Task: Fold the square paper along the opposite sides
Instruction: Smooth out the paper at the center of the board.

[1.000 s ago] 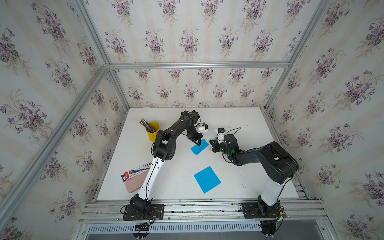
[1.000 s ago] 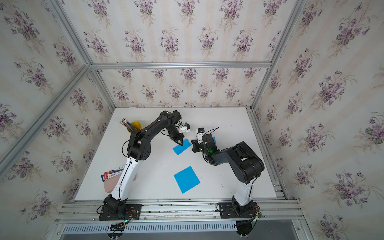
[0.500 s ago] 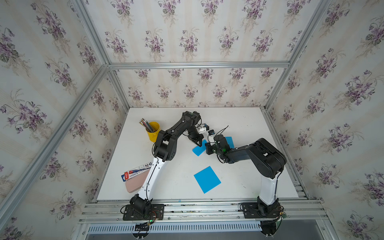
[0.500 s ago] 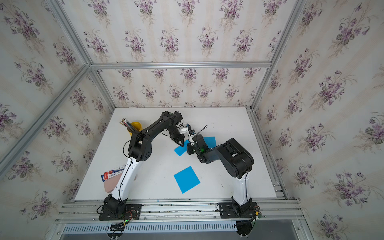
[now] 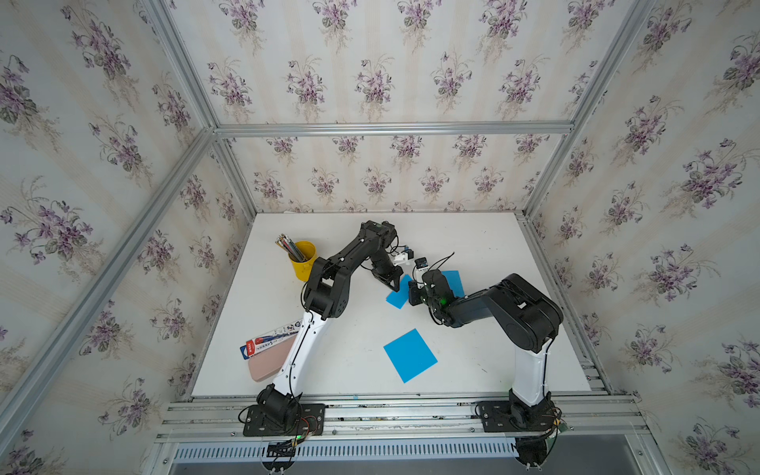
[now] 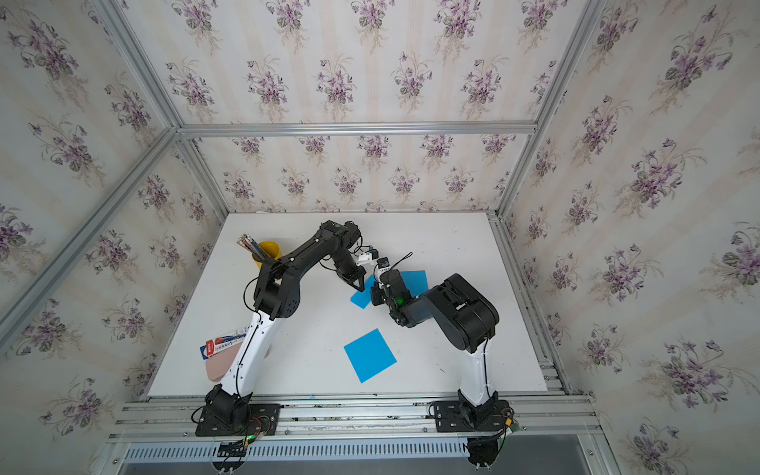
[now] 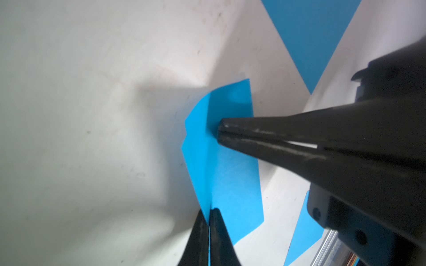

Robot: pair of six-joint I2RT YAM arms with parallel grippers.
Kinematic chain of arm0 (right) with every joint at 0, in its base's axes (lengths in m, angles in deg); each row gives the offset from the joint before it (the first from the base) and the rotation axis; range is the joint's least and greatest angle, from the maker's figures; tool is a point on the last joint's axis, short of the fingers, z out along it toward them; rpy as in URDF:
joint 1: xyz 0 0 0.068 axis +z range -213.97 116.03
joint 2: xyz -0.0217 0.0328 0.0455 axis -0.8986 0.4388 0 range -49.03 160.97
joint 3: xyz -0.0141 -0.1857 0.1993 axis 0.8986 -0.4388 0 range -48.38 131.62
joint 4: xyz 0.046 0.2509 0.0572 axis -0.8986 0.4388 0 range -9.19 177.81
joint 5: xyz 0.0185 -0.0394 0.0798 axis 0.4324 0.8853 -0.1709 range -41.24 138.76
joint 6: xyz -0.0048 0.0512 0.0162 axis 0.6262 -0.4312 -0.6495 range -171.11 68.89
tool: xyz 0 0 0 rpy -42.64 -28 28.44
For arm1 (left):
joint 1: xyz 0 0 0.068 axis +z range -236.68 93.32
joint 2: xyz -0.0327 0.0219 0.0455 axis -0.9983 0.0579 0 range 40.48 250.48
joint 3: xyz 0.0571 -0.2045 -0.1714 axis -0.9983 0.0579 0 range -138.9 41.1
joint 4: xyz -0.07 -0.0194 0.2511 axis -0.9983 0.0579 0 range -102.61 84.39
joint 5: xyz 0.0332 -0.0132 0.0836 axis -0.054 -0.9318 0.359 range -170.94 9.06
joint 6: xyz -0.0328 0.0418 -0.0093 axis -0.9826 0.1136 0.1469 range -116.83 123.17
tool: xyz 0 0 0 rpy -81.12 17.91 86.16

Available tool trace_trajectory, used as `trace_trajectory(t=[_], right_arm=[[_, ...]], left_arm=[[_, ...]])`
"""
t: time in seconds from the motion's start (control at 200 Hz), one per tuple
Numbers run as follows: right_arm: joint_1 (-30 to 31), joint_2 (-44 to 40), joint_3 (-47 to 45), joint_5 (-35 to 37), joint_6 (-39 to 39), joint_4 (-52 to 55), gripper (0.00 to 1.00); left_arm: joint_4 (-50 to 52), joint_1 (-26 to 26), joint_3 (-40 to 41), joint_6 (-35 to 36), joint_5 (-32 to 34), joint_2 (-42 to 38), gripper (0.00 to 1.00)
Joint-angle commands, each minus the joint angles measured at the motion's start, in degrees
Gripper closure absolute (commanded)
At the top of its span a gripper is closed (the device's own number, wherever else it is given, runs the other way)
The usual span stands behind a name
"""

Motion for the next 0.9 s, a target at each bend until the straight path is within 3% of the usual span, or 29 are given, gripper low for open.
trace_trajectory(t=[0.0, 0.085, 0.285, 0.899], right_arm=[[-0.76, 0.41, -0.61, 1.67, -1.47, 6.68, 1.00], [-1.10, 0.29, -0.86, 1.28, -2.17, 6.35, 1.00], [-1.37, -0.19, -0.35, -1.03, -4.35, 5.69, 1.00], [-3.91, -0.86, -2.27, -4.06, -8.27, 1.89, 1.00]], left_arm=[[0.78, 0.37, 0.69, 0.70, 5.40, 0.43, 0.91], [0.88, 0.46, 0.84, 0.79, 5.08, 0.39, 1.00], [-0.18, 0.46, 1.25, 0.47, 0.90, 0.35, 1.00], [-2.39, 0.86, 4.48, -0.14, 3.06, 0.17, 1.00]])
